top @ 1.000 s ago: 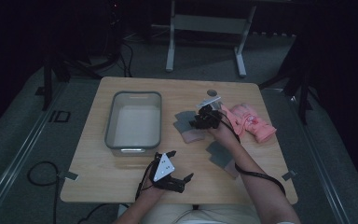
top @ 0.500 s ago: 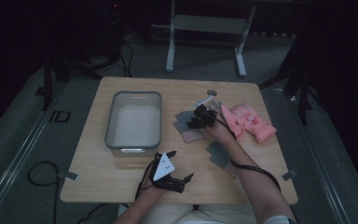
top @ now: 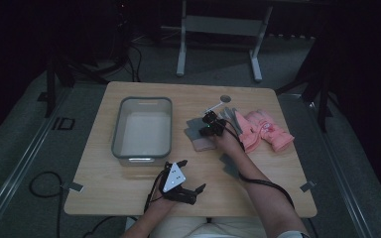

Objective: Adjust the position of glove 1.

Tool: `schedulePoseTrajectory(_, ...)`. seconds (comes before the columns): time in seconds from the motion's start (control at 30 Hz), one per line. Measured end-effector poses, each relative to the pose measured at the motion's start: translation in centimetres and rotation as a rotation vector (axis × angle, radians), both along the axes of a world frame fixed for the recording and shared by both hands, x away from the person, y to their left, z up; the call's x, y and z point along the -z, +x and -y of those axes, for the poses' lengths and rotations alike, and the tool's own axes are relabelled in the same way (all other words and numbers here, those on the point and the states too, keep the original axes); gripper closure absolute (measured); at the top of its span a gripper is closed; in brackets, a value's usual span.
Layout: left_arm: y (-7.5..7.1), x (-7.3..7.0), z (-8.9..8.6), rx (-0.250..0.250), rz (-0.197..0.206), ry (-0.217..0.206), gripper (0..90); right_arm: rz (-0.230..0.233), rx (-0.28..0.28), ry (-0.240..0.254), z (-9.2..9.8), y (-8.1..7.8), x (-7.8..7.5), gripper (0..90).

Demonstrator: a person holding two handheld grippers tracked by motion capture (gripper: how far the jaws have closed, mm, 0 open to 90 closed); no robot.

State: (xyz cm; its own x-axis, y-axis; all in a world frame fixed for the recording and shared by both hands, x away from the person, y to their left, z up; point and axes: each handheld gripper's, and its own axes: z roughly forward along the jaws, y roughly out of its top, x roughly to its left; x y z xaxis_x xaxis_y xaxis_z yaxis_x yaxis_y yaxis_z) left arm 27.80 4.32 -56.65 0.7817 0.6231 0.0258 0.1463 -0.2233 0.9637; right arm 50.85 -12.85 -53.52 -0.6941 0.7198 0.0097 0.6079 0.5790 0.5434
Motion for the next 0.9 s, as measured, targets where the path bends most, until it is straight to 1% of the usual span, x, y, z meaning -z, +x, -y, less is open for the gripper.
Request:
schedulePoseTrajectory(0.03, 0.0, 0.0, 0.0, 0.0, -0.001, 0.0, 0.0, -0.019, 0.023, 0.015, 0.1, 0.0, -0.2, 84.3)
schedulePoseTrajectory(0.07, 0.0, 0.0, 0.0, 0.0, -0.001, 0.0, 0.0, -0.019, 0.023, 0.015, 0.1, 0.0, -0.2, 84.3)
schedulePoseTrajectory(0.1, 0.0, 0.0, 0.0, 0.0, -0.001, 0.001, 0.0, -0.008, 0.041, 0.011, 0.2, -0.6, -0.9, 84.7)
schedulePoseTrajectory(0.17, 0.0, 0.0, 0.0, -0.001, 0.0, 0.001, 0.0, 0.001, 0.048, 0.012, 0.3, -0.9, -1.1, 84.7)
schedulePoseTrajectory(0.2, 0.0, 0.0, 0.0, -0.002, 0.0, 0.001, 0.0, 0.007, 0.071, 0.022, 0.4, -1.2, -1.5, 84.7)
schedulePoseTrajectory(0.23, 0.0, 0.0, 0.0, -0.005, 0.009, 0.001, 0.0, 0.024, 0.107, 0.042, 0.7, -2.2, -2.3, 84.7)
schedulePoseTrajectory(0.27, -0.1, 0.0, 0.1, -0.004, 0.012, 0.006, 0.0, 0.024, 0.124, 0.054, 0.8, -2.5, -2.5, 84.8)
schedulePoseTrajectory(0.3, -0.1, 0.0, 0.1, -0.004, 0.012, 0.006, 0.0, 0.024, 0.124, 0.054, 0.8, -2.5, -2.5, 84.8)
schedulePoseTrajectory(0.33, -0.1, 0.0, 0.1, -0.003, 0.013, 0.01, 0.0, 0.006, 0.163, 0.082, 1.0, -3.5, -3.0, 84.9)
schedulePoseTrajectory(0.37, -0.1, 0.0, 0.1, -0.003, 0.013, 0.01, 0.0, 0.006, 0.163, 0.082, 1.0, -3.5, -3.0, 84.9)
schedulePoseTrajectory(0.4, -0.1, 0.0, 0.1, -0.005, 0.012, 0.009, 0.0, 0.024, 0.187, 0.113, 1.3, -4.8, -3.7, 84.9)
schedulePoseTrajectory(0.43, -0.1, 0.0, 0.1, -0.005, 0.012, 0.009, 0.0, 0.032, 0.195, 0.133, 1.3, -5.6, -4.1, 84.9)
schedulePoseTrajectory(0.5, 0.0, 0.0, 0.0, -0.01, 0.007, 0.003, 0.0, 0.057, 0.213, 0.154, 1.7, -7.2, -4.7, 84.9)
schedulePoseTrajectory(0.53, 0.0, 0.0, 0.0, -0.01, 0.007, 0.001, 0.0, 0.058, 0.217, 0.161, 1.8, -7.9, -4.8, 84.9)
schedulePoseTrajectory(0.57, 0.0, 0.0, 0.0, -0.01, 0.007, 0.001, 0.0, 0.058, 0.217, 0.161, 1.8, -7.9, -4.8, 84.9)
schedulePoseTrajectory(0.6, 0.0, 0.0, 0.0, -0.006, 0.01, 0.001, 0.0, 0.067, 0.235, 0.148, 2.2, -9.5, -4.9, 84.9)
schedulePoseTrajectory(0.67, -0.1, 0.0, 0.0, -0.003, 0.012, 0.002, 0.0, 0.052, 0.229, 0.148, 2.4, -10.6, -4.6, 84.9)
schedulePoseTrajectory(0.7, -0.1, 0.0, 0.0, -0.004, 0.012, 0.001, 0.0, 0.05, 0.24, 0.151, 2.6, -11.4, -4.3, 84.9)
schedulePoseTrajectory(0.73, -0.1, 0.0, 0.1, -0.005, 0.012, 0.002, 0.0, 0.051, 0.239, 0.144, 2.6, -11.9, -4.2, 84.9)
schedulePoseTrajectory(0.77, -0.1, 0.0, 0.1, -0.006, 0.013, 0.004, 0.0, 0.041, 0.242, 0.151, 2.7, -12.5, -3.9, 84.9)
schedulePoseTrajectory(0.8, -0.1, 0.0, 0.1, -0.006, 0.013, 0.004, 0.0, 0.041, 0.242, 0.151, 2.7, -12.5, -3.9, 84.9)
schedulePoseTrajectory(0.83, -0.1, 0.0, 0.0, -0.007, 0.013, 0.005, 0.0, 0.028, 0.242, 0.169, 2.9, -13.8, -3.2, 84.8)
schedulePoseTrajectory(0.87, -0.1, 0.0, 0.0, -0.007, 0.012, 0.005, 0.0, 0.022, 0.243, 0.183, 2.9, -14.4, -2.8, 84.8)
schedulePoseTrajectory(0.9, -0.1, 0.0, 0.0, -0.007, 0.01, 0.005, 0.0, 0.012, 0.239, 0.181, 2.8, -15.0, -2.4, 84.8)
